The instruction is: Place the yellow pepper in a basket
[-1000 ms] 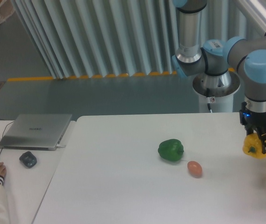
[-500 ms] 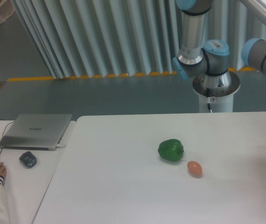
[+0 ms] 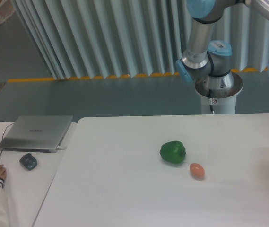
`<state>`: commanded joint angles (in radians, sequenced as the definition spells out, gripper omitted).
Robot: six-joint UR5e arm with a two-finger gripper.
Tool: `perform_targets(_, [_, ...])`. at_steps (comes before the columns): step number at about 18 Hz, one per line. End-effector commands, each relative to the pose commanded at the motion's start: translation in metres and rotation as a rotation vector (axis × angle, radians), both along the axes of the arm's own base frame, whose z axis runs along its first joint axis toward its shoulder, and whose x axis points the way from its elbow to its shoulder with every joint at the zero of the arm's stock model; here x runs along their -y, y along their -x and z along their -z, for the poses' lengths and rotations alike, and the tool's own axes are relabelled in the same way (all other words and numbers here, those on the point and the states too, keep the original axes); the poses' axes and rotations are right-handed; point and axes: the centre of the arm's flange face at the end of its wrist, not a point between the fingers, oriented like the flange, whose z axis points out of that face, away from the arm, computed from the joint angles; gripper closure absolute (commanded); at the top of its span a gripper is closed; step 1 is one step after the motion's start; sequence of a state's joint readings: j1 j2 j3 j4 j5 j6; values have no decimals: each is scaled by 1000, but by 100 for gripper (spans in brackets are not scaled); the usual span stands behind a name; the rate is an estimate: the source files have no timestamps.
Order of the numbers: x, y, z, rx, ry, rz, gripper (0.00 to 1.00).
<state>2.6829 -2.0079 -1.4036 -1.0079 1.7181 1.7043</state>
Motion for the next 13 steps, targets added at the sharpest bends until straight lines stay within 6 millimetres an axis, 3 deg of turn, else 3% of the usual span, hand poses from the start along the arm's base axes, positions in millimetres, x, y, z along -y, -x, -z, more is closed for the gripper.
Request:
perform_targets(1, [-1,2,5,3,1,0,42])
perform_targets(2, [-1,3,8,5,3,0,29])
perform_targets(3, [-1,2,13,12,6,0,21])
perform_targets(4, [-1,2,16,16,9,1,0])
perform_targets(13, [-6,-2,9,9,-14,-27,0])
